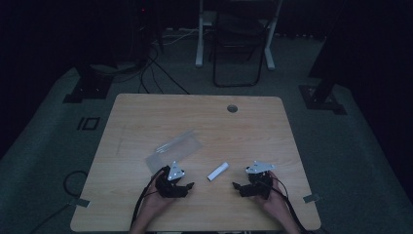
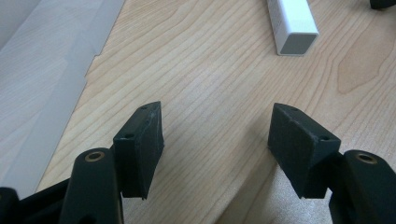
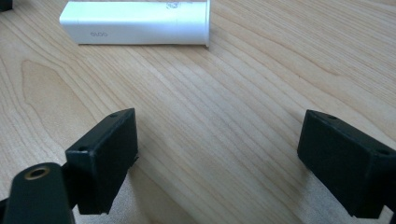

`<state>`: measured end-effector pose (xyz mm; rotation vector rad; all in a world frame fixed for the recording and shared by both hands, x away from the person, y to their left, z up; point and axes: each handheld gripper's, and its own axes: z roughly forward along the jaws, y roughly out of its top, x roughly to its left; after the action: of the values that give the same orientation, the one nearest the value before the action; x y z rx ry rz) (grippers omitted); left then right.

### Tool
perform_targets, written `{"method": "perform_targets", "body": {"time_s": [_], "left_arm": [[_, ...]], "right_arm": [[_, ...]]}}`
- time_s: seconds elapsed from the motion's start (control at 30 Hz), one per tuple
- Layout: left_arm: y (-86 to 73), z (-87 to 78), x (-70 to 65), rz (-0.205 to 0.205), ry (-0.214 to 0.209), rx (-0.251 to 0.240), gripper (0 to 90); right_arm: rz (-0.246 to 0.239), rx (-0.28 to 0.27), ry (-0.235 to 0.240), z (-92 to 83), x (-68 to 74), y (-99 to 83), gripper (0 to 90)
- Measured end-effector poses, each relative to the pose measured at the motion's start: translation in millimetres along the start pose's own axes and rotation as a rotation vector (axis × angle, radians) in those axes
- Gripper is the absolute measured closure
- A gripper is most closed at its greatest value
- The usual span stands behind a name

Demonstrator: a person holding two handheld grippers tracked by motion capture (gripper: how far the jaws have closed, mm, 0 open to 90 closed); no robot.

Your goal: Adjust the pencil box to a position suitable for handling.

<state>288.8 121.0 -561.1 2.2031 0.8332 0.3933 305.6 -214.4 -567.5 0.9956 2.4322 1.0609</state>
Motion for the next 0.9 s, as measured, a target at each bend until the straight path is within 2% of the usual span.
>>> {"method": "perform_targets", "body": {"time_s": [0.53,0.73,0.8,0.9], "left_arm": [[0.2,0.3,-0.6,-0.002,0.003,-0.001,35.8],[0.6,0.7,-1.5,0.008,-0.001,0.004,32.2],[0.3,0.5,-2.0,0.007,-0.003,0.001,32.7],[0.6,0.0,-4.3,0.011,-0.009,-0.003,41.2]], "right_arm": [[-0.001,-0.001,0.001,0.1,0.0,0.0,12.3],[-0.001,-0.001,0.001,0.1,0.0,0.0,12.3],[-0.001,-0.001,0.001,0.1,-0.1,0.0,12.3],[0.000,-0.001,0.001,0.1,0.0,0.1,12.3]]}}
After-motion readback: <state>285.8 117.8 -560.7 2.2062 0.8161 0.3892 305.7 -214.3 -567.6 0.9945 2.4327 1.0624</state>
